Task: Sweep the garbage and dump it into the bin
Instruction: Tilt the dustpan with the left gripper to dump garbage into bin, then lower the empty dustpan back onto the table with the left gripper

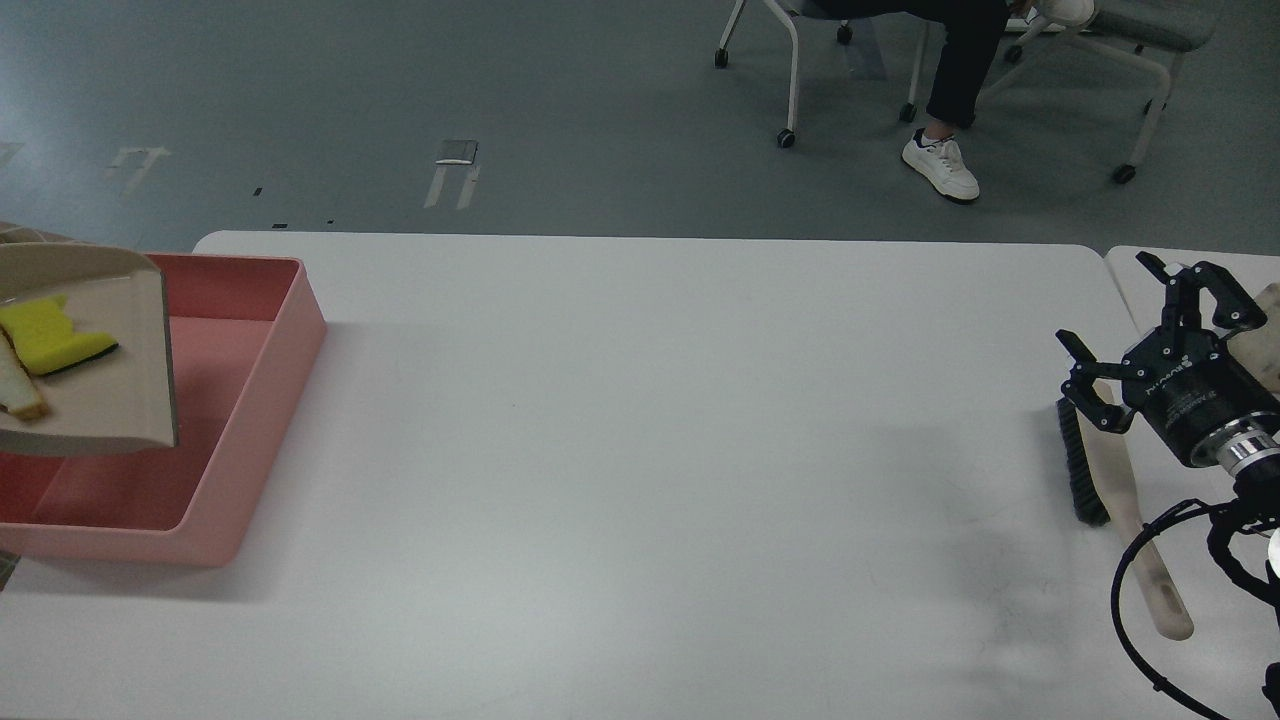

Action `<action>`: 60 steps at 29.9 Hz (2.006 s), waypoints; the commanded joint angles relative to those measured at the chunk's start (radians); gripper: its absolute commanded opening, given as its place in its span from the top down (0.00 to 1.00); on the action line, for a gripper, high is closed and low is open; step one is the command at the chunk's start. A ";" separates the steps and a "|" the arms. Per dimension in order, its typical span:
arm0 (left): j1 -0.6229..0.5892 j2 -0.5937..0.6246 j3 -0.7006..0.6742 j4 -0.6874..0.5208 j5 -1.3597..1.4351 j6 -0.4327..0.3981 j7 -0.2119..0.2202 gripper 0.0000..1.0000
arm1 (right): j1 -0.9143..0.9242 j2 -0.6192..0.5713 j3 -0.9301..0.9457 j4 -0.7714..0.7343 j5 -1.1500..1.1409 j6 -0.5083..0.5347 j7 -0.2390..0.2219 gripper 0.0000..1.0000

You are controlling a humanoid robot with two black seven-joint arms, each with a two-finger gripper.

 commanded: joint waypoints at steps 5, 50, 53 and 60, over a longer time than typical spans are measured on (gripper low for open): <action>-0.003 0.076 0.057 -0.001 -0.001 0.000 -0.021 1.00 | 0.000 0.001 0.000 0.001 0.000 0.001 0.001 0.00; -0.208 0.058 0.065 -0.373 -0.227 0.000 0.223 1.00 | -0.002 0.003 0.075 0.000 0.002 0.041 0.003 0.00; -0.230 -0.066 0.085 -0.462 -0.224 0.000 0.311 1.00 | 0.026 0.003 0.078 -0.005 0.000 0.036 0.003 0.00; -0.345 -0.288 0.206 -0.504 -0.207 0.097 0.428 1.00 | 0.095 0.003 0.080 -0.012 0.000 0.032 0.003 0.00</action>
